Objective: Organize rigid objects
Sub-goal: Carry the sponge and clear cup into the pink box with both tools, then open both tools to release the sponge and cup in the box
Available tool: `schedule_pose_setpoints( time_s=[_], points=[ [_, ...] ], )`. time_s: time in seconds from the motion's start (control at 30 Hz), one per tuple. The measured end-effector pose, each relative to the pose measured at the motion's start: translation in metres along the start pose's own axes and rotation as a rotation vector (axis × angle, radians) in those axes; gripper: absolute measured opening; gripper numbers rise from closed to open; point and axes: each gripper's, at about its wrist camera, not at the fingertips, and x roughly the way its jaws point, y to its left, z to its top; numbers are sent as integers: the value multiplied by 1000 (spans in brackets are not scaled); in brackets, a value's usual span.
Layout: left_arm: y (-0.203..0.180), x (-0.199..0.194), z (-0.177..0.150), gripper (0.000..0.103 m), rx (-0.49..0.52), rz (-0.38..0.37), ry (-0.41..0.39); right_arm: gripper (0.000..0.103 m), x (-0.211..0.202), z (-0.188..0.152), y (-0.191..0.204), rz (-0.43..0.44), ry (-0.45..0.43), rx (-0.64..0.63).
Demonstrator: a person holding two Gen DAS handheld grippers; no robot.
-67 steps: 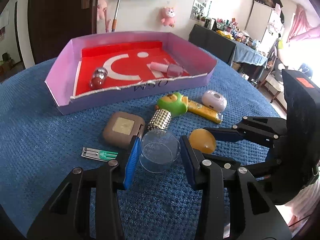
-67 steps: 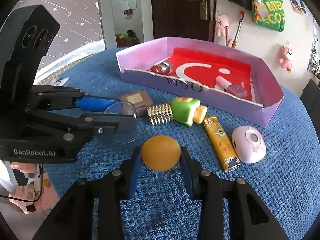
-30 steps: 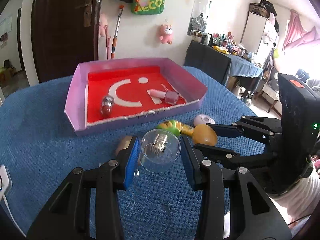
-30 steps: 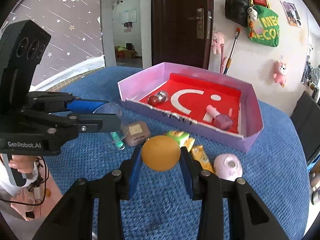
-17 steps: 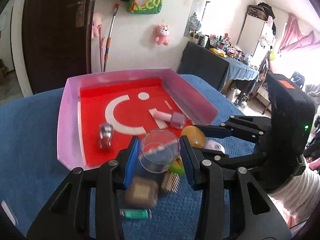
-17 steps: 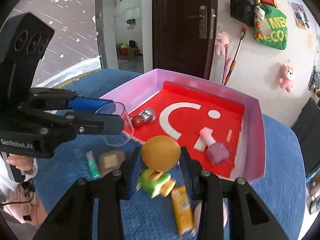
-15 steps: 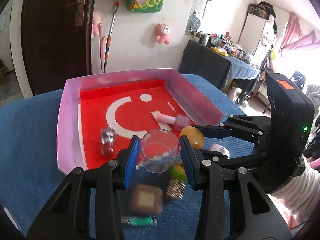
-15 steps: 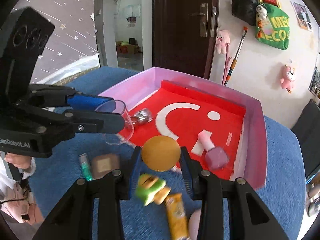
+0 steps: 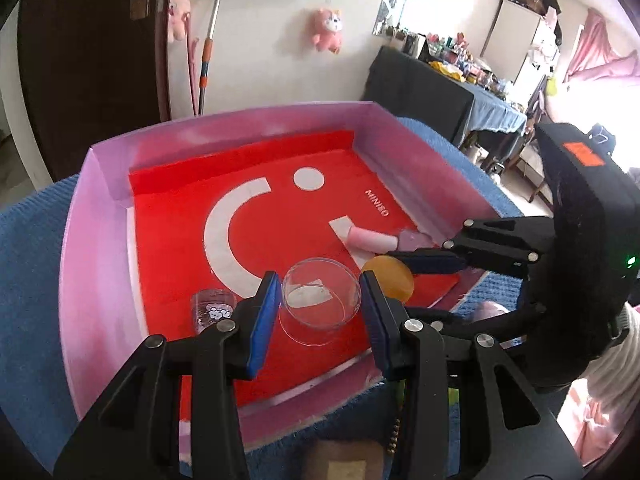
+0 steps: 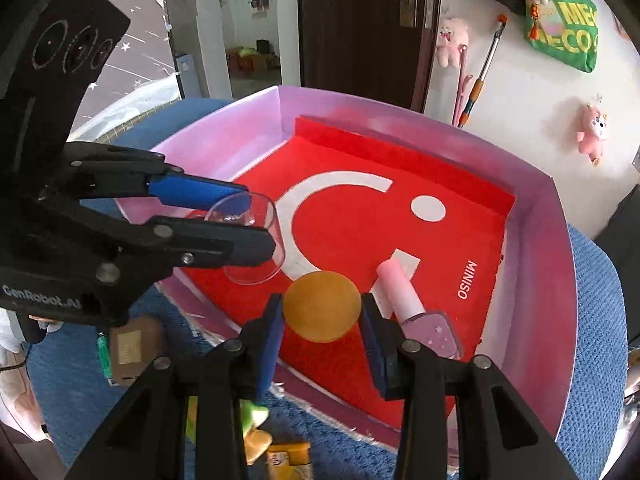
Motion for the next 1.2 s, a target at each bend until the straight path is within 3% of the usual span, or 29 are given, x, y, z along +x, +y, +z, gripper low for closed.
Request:
schedule_pose_setpoints(
  time_s=[0.37, 1.2],
  points=[
    [12, 23, -4, 39, -30, 3, 66, 40, 12, 2, -11, 8, 33, 28],
    [14, 24, -5, 39, -30, -4, 54, 40, 18, 4, -11, -8, 34, 12]
  ],
)
